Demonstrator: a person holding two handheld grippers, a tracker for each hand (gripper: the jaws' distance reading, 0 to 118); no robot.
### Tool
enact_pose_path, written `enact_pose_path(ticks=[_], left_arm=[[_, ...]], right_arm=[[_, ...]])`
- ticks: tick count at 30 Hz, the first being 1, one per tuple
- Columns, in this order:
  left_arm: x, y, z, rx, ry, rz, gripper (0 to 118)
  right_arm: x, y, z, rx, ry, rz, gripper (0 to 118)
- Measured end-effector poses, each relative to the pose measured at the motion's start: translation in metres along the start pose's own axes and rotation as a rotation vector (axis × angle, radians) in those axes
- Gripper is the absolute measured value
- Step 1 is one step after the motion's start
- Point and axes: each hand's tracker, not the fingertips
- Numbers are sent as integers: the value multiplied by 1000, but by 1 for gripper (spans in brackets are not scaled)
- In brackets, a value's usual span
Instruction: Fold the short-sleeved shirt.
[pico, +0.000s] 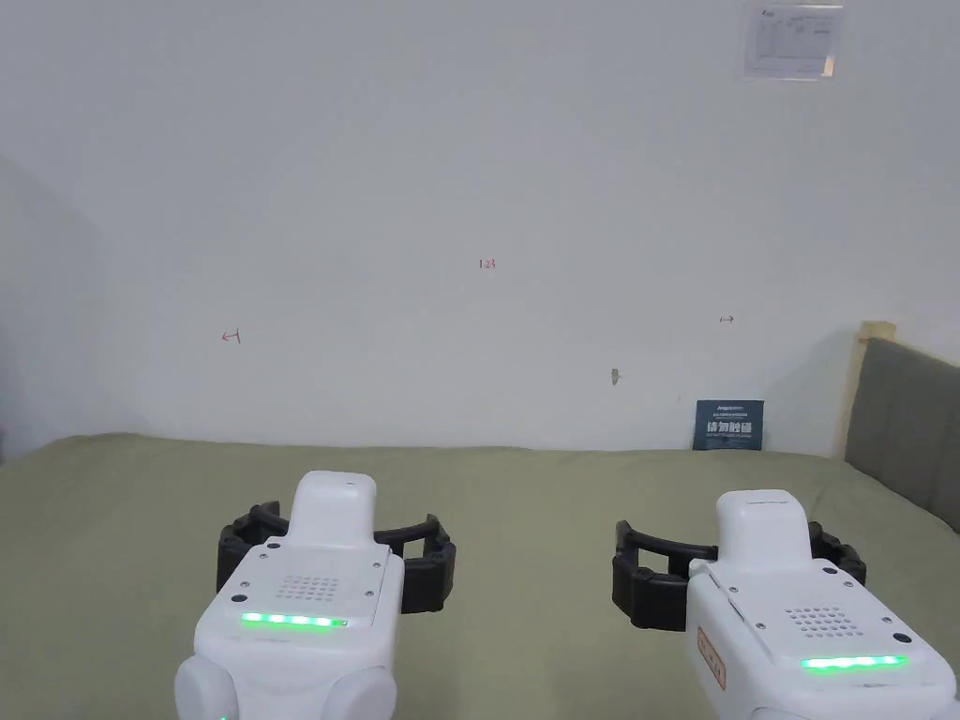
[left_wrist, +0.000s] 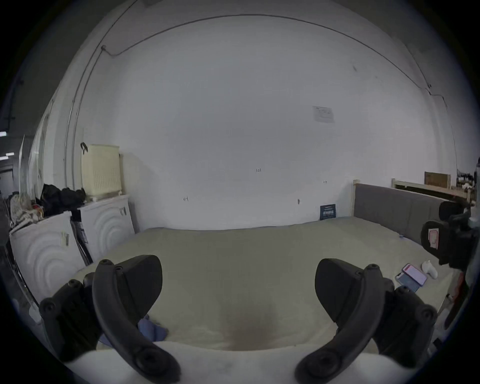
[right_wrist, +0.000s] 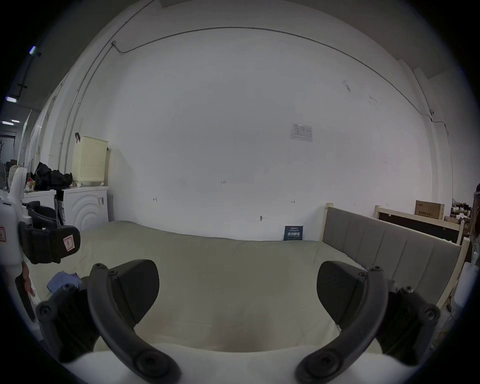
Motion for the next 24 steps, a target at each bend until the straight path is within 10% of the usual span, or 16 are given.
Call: enact_pose_path(ticks=[24], left_arm=[[-2, 12, 1, -49, -21, -25, 118]], right_arm=[[1, -3, -2, -25, 22, -10, 118]])
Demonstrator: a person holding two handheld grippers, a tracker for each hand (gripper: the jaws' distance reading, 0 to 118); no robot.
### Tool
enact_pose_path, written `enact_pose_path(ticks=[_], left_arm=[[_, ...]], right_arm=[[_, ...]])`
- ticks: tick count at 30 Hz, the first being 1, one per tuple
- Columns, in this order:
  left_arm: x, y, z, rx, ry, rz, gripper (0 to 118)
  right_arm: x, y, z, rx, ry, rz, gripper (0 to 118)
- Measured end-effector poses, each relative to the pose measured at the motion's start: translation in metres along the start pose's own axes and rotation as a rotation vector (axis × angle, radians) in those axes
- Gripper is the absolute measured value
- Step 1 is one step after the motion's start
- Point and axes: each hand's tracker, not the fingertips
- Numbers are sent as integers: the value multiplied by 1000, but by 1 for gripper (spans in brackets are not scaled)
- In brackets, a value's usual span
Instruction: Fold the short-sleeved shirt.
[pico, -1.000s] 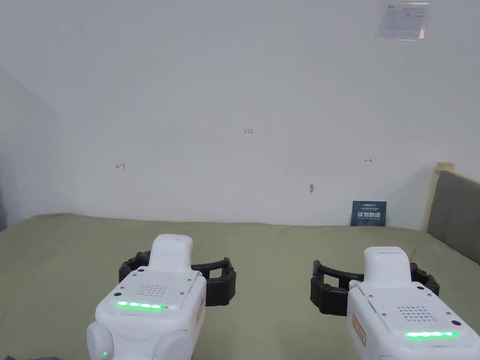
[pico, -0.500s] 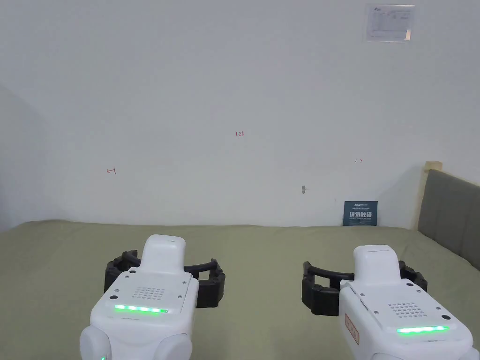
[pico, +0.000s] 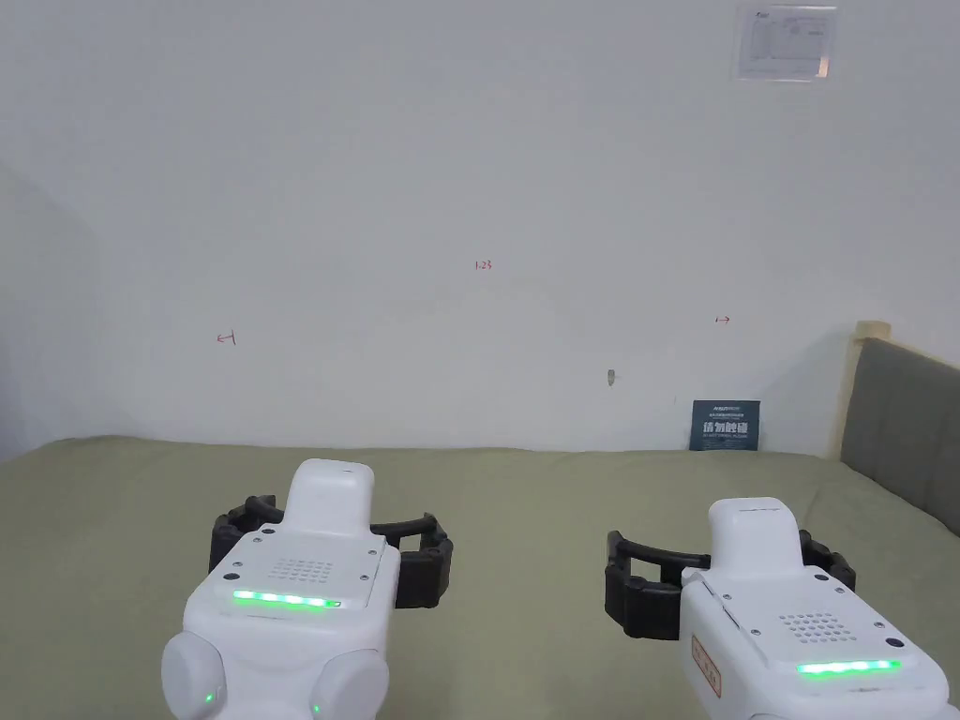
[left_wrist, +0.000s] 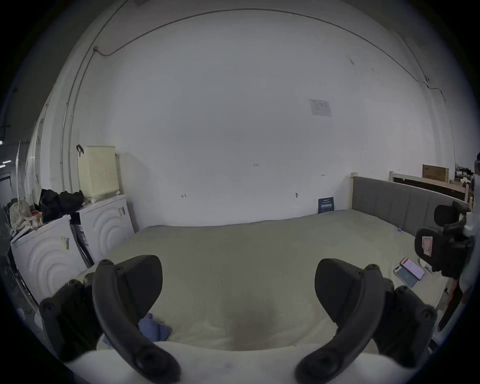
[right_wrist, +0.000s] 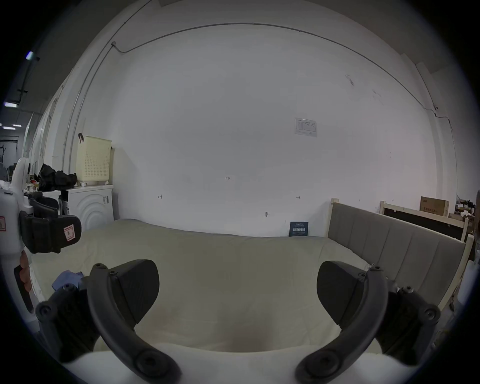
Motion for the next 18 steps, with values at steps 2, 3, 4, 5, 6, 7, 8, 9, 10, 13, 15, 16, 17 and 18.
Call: enact_pose_path(ticks=[2, 3, 4, 5, 6, 7, 8, 9, 10, 13, 15, 16, 17, 18], left_arm=[[-2, 0, 1, -4, -23, 13, 118], [-2, 0, 1, -4, -28, 20, 118], [-3, 0, 1, -4, -37, 31, 118], [-2, 0, 0, -9, -34, 34, 118], [-2, 1, 1, -12, -32, 39, 118], [-1, 1, 1, -14, -30, 36, 118], [-1, 1, 2, -19, -29, 30, 118], [0, 1, 2, -21, -29, 25, 118], [0, 1, 2, -20, -27, 23, 118], [1, 2, 4, -21, -31, 21, 118], [4, 4, 4, -33, -8, 4, 118], [5, 6, 3, -51, 18, -13, 118], [5, 7, 2, -64, 12, -6, 118], [2, 6, 1, -63, 1, -3, 118]], right_arm=[[0, -1, 0, -3, 0, -3, 118], [0, -1, -1, -4, 1, -3, 118], [-1, -1, -1, -6, 2, -4, 118], [-1, -1, -1, -8, 4, -3, 118], [-1, -1, -1, -7, 4, -2, 118], [-1, -1, -1, -7, 3, 0, 118], [-2, -1, -1, -8, 4, 0, 118], [-2, -1, -1, -10, 6, 0, 118], [-2, -1, -1, -9, 6, -1, 118], [-3, -1, -1, -11, 8, -1, 118], [-4, -1, -1, -13, 11, 2, 118], [-4, -2, 0, -13, 12, 4, 118], [-4, -1, 0, -12, 11, 5, 118], [-4, -1, 0, -12, 12, 3, 118]])
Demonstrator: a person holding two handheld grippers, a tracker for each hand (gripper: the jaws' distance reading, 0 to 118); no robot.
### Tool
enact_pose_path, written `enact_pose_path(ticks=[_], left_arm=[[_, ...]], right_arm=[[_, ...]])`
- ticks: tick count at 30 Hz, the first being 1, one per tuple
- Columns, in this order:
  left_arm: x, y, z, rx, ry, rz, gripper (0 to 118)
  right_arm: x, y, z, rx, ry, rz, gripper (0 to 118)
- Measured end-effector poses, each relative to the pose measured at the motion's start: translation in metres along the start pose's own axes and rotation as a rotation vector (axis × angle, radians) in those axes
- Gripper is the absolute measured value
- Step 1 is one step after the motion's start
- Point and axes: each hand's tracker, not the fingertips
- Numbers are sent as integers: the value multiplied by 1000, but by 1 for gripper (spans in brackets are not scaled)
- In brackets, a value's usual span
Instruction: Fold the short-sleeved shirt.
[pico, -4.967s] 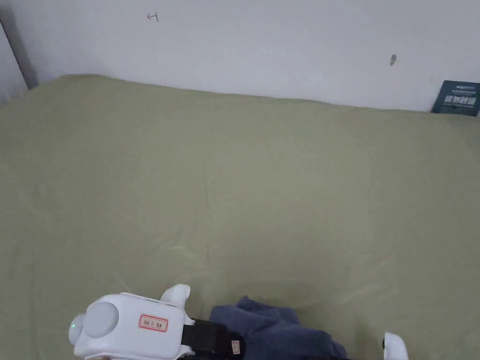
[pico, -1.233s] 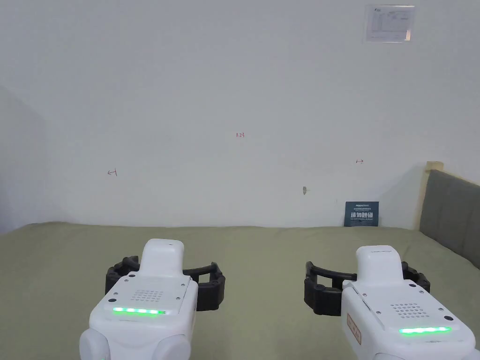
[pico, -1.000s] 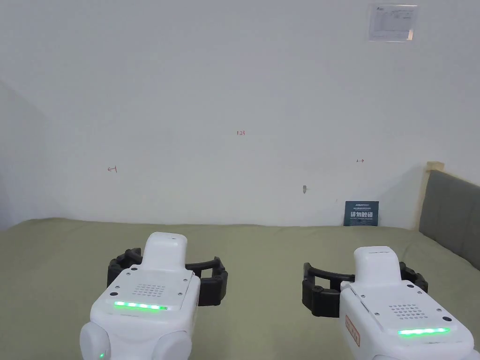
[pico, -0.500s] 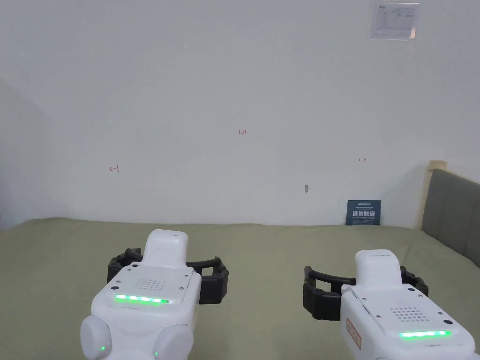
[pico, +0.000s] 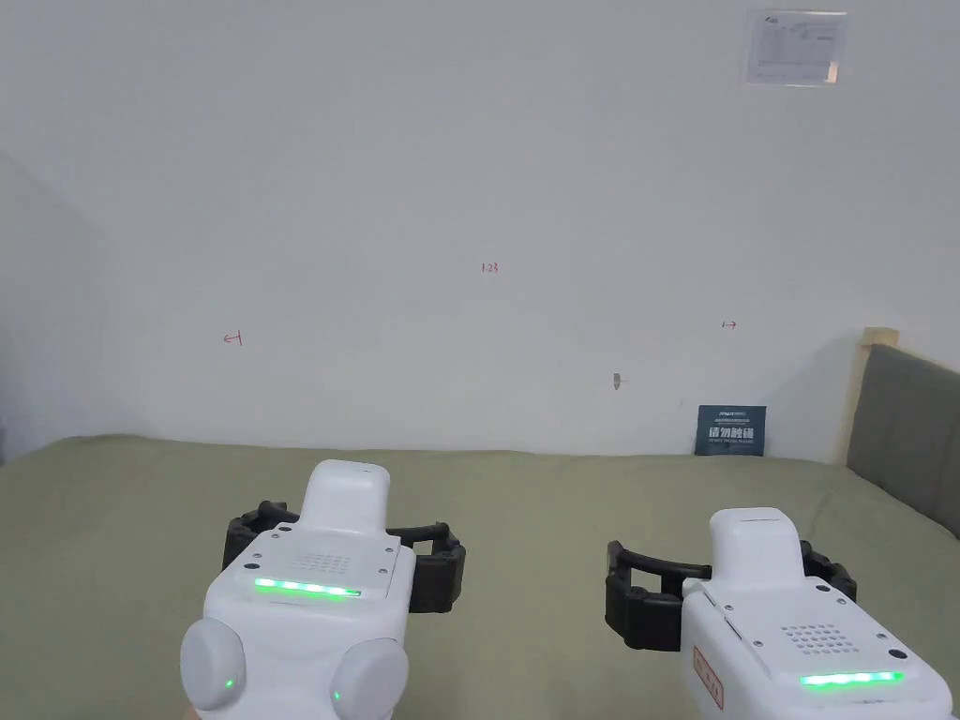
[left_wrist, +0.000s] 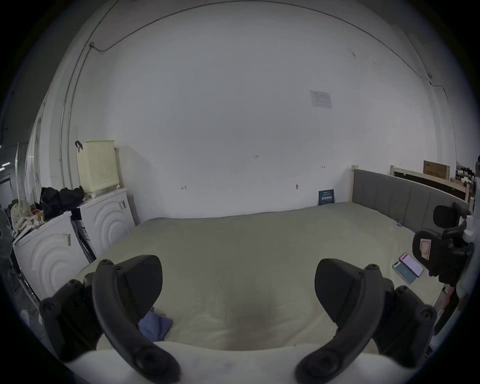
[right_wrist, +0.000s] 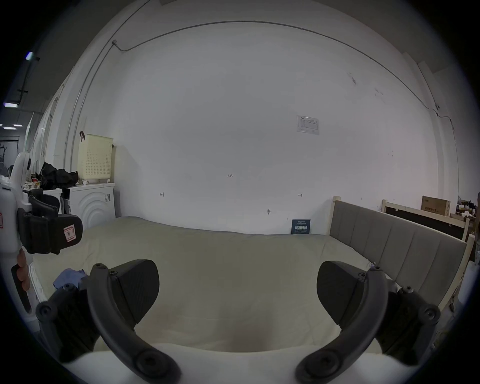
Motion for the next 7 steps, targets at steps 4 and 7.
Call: enact_pose_path(ticks=[4, 7], left_arm=[[-6, 0, -6, 28, 17, 24, 118], [-15, 3, -3, 13, -87, 102, 118]], right_arm=[[1, 1, 1, 3, 3, -11, 118], [1, 4, 2, 6, 7, -8, 118]])
